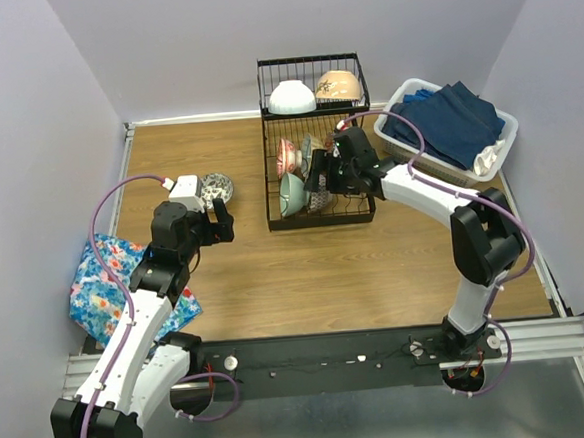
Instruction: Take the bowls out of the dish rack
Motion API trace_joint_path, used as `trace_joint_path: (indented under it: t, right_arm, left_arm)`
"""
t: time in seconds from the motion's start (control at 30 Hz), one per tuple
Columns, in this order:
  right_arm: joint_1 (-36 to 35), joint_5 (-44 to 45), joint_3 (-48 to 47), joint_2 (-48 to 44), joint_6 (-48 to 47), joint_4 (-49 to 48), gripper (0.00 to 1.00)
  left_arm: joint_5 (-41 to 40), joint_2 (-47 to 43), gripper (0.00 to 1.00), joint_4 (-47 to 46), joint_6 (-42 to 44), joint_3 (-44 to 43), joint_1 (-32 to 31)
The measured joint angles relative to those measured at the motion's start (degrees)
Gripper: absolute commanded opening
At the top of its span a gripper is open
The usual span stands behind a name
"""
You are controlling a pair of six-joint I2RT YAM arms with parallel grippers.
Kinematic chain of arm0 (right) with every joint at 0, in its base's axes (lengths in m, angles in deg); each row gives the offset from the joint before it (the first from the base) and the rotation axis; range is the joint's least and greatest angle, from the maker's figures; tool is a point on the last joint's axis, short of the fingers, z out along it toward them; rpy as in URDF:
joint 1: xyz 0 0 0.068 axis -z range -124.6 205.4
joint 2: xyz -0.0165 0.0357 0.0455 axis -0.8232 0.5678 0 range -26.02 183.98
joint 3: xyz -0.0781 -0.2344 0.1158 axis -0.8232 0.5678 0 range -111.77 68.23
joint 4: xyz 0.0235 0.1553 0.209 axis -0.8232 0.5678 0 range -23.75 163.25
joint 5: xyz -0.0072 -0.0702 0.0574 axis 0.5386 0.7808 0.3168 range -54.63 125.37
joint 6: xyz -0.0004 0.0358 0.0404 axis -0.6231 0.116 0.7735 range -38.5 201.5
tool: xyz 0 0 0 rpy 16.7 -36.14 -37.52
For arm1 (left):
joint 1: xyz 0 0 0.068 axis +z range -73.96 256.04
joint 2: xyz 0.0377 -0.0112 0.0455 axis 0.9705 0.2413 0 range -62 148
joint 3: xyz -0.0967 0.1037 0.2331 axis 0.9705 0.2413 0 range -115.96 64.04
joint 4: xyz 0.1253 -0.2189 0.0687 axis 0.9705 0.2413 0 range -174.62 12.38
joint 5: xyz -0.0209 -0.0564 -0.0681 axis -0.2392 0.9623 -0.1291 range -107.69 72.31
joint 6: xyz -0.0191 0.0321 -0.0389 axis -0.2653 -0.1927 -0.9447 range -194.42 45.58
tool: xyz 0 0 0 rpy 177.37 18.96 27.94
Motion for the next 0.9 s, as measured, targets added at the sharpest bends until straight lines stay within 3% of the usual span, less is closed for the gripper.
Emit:
trace_joint_path:
  t: [0.33,0.63,0.9]
  right_arm:
    - [0.00,-0.07,-0.13,2.38,-0.59,0.04,0.89]
    - [0.00,-0.09,-1.53,2.95,-1.68,0.17,0.77]
    - [0.00,-0.07,-3.06,3.50,-2.58,1.90,0.50]
  left_arm:
    - [0.00,0.00,0.99,-0.02,0.00,0.02,-0.26]
    - [0.00,0.02,0.99,-0.04,0.00,0.02,-0.63]
    - [0.00,0.02,0.99,-0.04,0.02,0.02,-0.66]
